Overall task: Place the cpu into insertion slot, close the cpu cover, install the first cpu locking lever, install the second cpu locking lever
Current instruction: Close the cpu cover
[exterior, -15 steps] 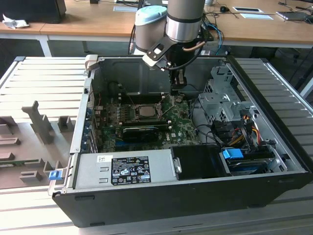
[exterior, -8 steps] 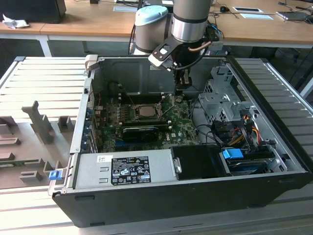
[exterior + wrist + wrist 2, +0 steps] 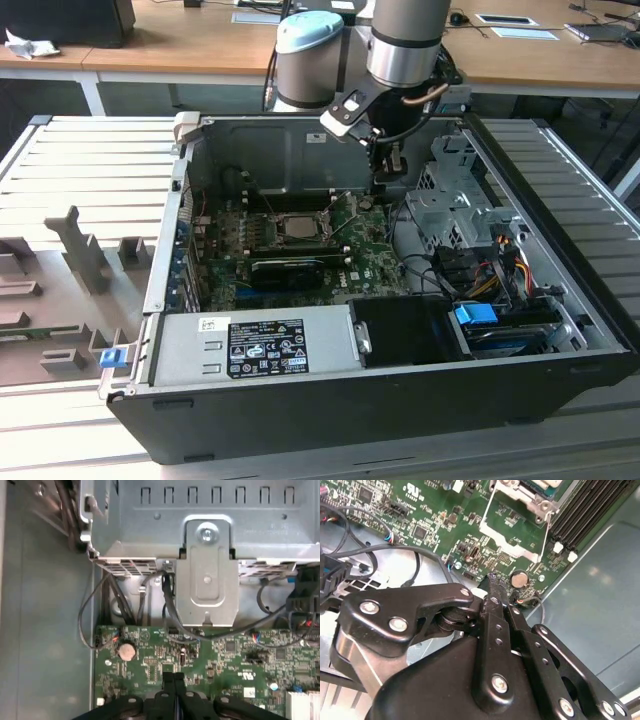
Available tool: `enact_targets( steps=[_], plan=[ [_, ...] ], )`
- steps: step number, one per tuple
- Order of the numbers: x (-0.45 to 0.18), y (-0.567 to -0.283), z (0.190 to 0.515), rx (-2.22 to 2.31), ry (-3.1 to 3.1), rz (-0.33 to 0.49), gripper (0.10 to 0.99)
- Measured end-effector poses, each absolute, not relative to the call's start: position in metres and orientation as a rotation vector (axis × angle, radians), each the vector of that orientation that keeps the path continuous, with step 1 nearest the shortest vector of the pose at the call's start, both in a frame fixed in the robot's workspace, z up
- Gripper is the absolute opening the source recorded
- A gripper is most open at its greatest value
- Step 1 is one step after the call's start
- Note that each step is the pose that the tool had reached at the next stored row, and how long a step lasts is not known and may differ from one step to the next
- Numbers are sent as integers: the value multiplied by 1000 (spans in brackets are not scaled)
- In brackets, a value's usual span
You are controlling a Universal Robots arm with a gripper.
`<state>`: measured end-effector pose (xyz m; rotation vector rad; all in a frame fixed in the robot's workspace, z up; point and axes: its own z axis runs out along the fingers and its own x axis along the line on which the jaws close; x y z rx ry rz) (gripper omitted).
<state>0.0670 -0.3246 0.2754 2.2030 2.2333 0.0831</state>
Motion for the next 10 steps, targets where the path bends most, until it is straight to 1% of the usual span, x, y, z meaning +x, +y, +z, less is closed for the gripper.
enact_targets(
  steps=[10],
  plan=[
    [89, -324, 275, 2193, 2243, 83, 106]
  ],
)
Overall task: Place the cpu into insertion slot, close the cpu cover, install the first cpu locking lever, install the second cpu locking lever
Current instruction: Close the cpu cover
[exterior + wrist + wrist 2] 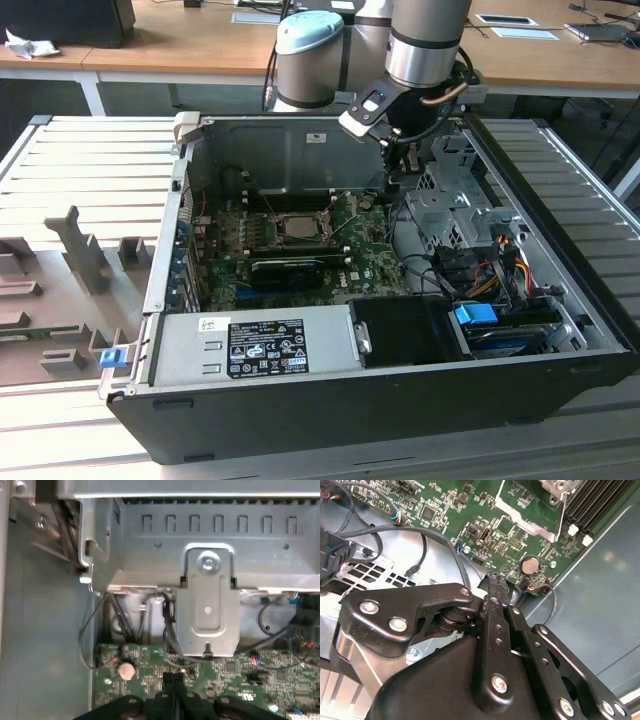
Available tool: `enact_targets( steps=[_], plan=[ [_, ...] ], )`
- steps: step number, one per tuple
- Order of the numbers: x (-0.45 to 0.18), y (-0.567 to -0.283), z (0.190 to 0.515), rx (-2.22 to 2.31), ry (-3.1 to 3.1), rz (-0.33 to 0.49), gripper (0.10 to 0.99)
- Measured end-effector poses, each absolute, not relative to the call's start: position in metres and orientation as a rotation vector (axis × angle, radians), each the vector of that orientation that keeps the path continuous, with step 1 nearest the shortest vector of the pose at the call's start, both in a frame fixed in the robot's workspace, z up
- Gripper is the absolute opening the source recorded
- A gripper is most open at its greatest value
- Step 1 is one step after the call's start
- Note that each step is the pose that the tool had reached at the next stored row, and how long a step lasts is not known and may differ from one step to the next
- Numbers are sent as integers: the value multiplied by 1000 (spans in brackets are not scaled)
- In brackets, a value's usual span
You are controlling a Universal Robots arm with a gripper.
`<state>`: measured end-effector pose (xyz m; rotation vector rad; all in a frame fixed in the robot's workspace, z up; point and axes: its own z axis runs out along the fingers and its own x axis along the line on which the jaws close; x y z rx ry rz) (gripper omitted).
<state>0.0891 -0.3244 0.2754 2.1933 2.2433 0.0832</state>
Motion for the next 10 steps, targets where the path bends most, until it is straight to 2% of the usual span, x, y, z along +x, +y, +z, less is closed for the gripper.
enact_targets(
  steps=[10],
  plan=[
    [101, -324, 275, 2189, 2247, 83, 106]
  ],
)
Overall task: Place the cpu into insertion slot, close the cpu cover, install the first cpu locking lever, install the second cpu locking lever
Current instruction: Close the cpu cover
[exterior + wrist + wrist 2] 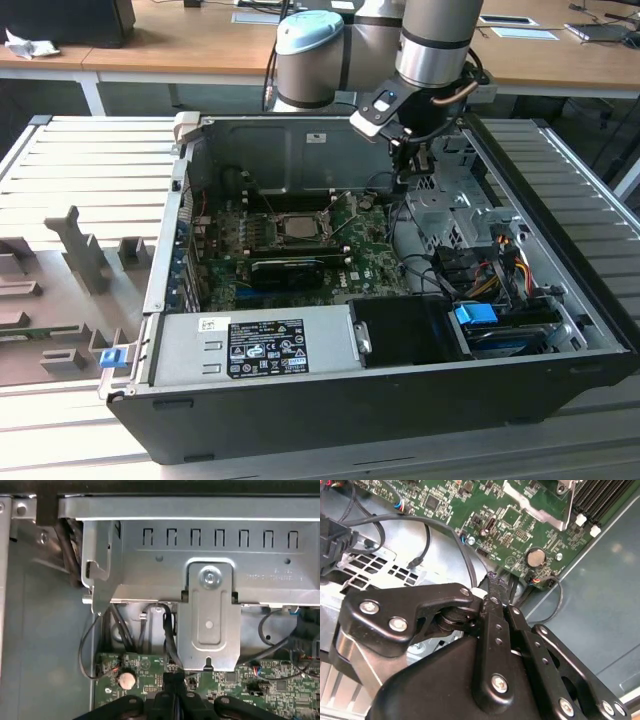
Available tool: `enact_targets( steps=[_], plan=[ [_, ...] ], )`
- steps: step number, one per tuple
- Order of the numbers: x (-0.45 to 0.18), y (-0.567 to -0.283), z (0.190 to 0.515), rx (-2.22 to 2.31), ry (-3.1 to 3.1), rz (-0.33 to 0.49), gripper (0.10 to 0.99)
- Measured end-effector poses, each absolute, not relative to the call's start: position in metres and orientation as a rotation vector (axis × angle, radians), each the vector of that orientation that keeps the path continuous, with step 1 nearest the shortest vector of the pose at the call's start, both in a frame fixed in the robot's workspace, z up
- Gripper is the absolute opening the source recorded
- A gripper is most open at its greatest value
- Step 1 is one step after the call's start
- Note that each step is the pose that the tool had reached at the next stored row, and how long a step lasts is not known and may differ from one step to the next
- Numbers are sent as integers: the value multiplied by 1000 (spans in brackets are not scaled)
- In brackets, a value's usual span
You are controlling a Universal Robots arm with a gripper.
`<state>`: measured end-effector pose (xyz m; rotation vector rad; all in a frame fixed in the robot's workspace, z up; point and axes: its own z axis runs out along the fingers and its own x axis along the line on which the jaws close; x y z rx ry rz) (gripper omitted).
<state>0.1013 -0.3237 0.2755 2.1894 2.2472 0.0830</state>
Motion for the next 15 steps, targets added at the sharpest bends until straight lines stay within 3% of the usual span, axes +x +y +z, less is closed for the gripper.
enact_targets(
  steps=[15],
  plan=[
    [88, -324, 265, 2187, 2249, 82, 106]
  ],
)
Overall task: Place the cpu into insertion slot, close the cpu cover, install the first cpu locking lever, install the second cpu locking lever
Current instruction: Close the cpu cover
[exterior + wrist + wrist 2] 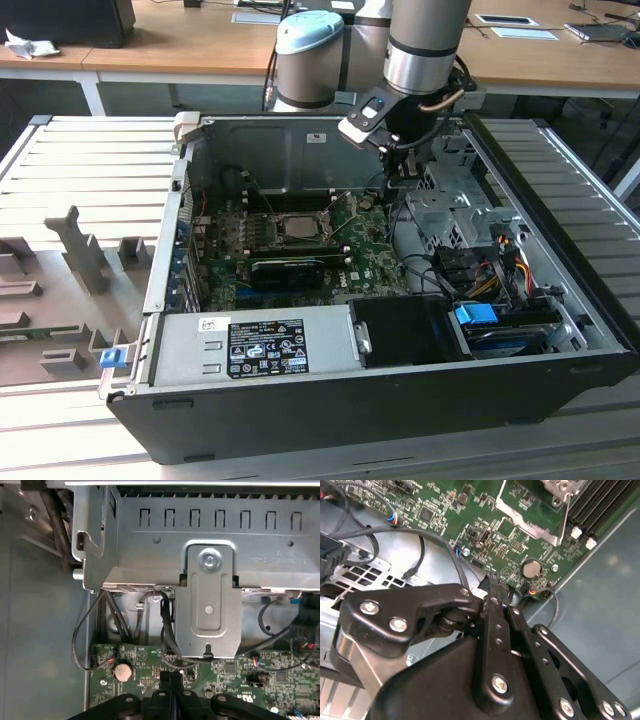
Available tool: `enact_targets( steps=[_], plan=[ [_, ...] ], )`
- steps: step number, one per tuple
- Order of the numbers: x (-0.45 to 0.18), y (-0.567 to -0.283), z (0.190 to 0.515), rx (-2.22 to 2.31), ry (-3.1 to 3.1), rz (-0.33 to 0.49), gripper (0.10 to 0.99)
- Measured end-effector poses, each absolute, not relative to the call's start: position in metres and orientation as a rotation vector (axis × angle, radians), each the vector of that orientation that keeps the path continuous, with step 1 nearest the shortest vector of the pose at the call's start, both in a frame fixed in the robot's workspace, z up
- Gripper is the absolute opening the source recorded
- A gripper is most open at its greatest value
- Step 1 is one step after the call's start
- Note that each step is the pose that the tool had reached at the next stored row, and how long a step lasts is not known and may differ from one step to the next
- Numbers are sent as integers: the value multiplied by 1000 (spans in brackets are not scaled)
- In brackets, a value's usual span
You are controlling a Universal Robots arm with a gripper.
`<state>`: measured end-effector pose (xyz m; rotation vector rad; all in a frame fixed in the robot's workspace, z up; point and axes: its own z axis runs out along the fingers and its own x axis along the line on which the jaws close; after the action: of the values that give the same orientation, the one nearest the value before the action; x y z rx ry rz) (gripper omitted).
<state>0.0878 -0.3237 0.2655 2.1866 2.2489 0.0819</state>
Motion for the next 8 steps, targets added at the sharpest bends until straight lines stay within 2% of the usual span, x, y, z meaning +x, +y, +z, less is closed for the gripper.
enact_targets(
  steps=[8],
  plan=[
    [81, -325, 255, 2184, 2252, 82, 106]
  ],
)
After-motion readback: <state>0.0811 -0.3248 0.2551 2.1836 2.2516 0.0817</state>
